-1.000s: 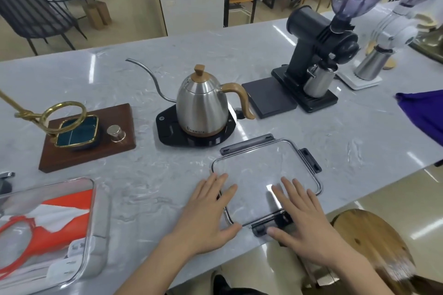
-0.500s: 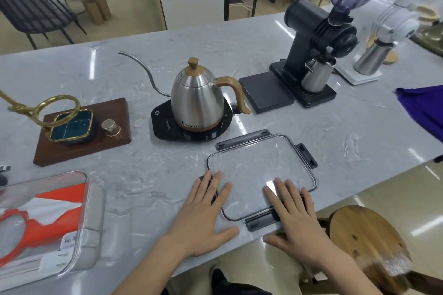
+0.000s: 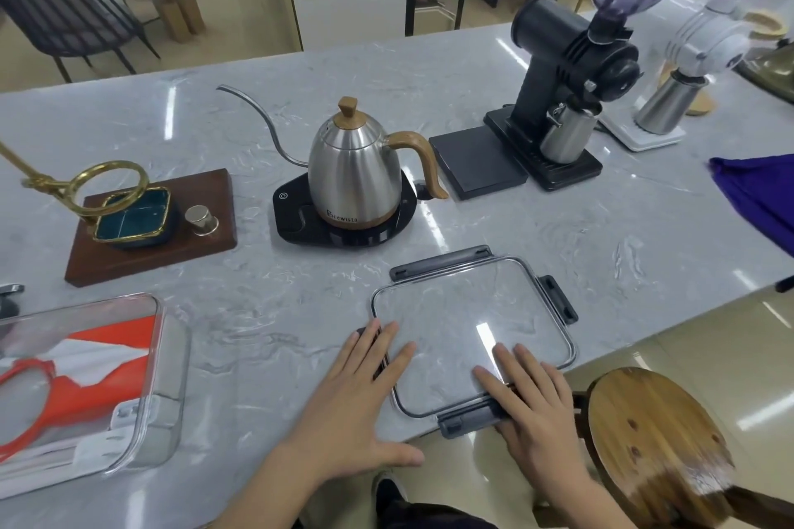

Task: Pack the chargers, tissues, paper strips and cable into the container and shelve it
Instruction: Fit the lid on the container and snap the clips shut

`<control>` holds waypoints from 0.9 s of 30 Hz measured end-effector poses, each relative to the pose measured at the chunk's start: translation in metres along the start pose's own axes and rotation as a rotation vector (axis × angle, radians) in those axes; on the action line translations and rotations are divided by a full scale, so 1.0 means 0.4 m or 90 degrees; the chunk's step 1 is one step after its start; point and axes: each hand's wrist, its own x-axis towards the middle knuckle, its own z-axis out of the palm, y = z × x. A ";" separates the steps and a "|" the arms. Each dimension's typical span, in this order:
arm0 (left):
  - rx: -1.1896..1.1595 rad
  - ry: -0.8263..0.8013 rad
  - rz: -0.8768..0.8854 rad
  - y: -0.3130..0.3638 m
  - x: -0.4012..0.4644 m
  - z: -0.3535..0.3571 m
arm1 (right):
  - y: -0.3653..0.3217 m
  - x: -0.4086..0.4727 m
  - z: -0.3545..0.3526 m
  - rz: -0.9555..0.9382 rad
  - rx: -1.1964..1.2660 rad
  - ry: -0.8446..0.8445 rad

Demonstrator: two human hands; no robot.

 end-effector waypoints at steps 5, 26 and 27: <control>-0.062 0.142 0.022 0.002 -0.035 0.043 | 0.006 -0.016 -0.012 -0.080 -0.045 0.105; -0.316 0.781 -0.152 0.058 -0.113 -0.201 | -0.233 0.401 -0.268 -0.375 0.125 0.435; -0.355 0.779 -0.181 0.048 -0.125 -0.205 | -0.243 0.411 -0.265 -0.393 0.152 0.429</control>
